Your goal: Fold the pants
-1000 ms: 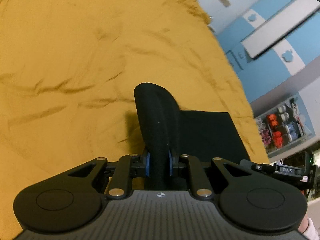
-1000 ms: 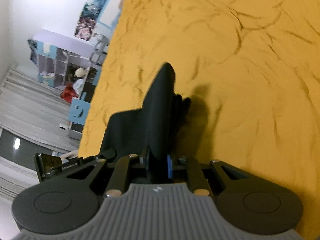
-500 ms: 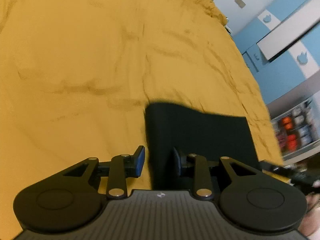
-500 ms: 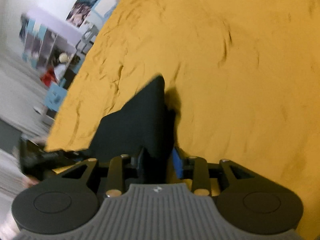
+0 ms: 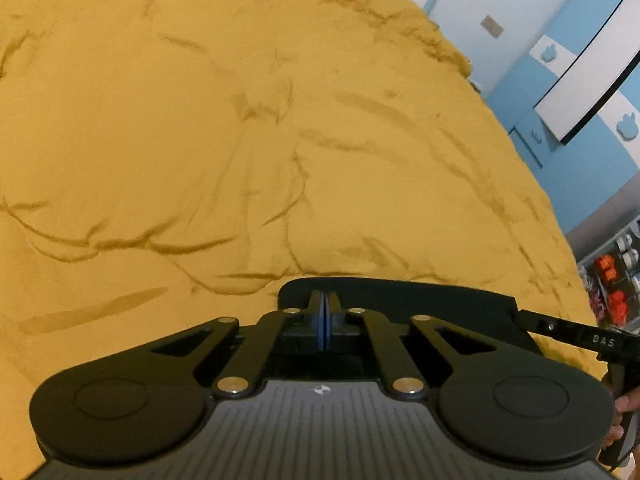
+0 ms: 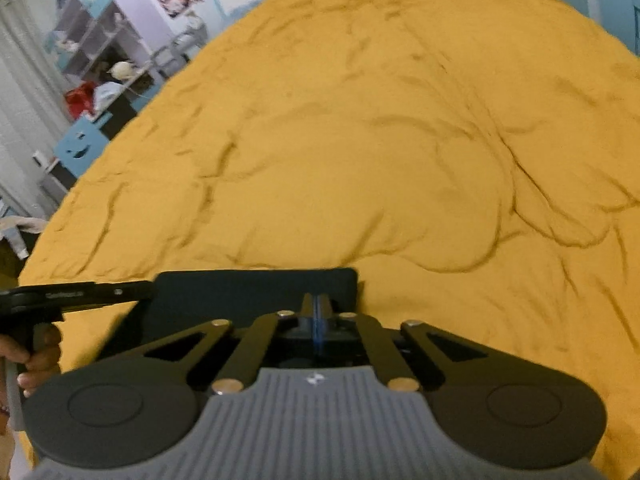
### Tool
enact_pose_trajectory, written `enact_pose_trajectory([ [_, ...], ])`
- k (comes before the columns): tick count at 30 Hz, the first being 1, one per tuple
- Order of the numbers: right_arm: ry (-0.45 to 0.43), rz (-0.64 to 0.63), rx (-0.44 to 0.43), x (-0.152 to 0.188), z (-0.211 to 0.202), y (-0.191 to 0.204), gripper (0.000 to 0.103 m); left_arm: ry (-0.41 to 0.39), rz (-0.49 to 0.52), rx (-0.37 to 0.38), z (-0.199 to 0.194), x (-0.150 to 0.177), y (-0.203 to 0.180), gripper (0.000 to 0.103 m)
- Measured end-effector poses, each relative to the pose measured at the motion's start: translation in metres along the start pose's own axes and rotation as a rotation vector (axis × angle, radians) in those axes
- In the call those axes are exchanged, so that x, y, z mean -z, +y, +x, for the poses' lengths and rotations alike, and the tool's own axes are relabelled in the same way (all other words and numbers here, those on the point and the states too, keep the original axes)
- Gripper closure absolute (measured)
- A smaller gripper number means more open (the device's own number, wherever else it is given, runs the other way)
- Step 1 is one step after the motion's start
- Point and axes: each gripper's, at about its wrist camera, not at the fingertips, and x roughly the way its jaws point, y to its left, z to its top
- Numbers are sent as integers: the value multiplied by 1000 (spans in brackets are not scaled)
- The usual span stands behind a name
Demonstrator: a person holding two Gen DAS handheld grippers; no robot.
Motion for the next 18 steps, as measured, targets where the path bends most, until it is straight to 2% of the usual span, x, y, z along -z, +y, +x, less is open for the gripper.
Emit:
enact_pose_trajectory([
  [3,33,23,17,5,16,-10,103,9,22,-22,4,0,-1,98],
  [5,20,44,20,6,15,-11,103,-2,20,-42,-3,-2,-3,98],
  [8,-27,33,59,7,-7,-6,103,-20,36,-72,-29,2,-7,97],
  [13,-41,-16,18,30,-62,20,101,-20,151,-33,-80,25,-28,97],
  [14,-47,-33,17,38,-74,27,100,-17,165,-23,-90,32,-32,97],
  [16,-71,-52,-3,55,-95,40,82,-17,194,-20,-110,49,-39,97],
  [18,-100,-96,1,72,-111,55,79,-20,211,-11,-124,67,-44,97],
])
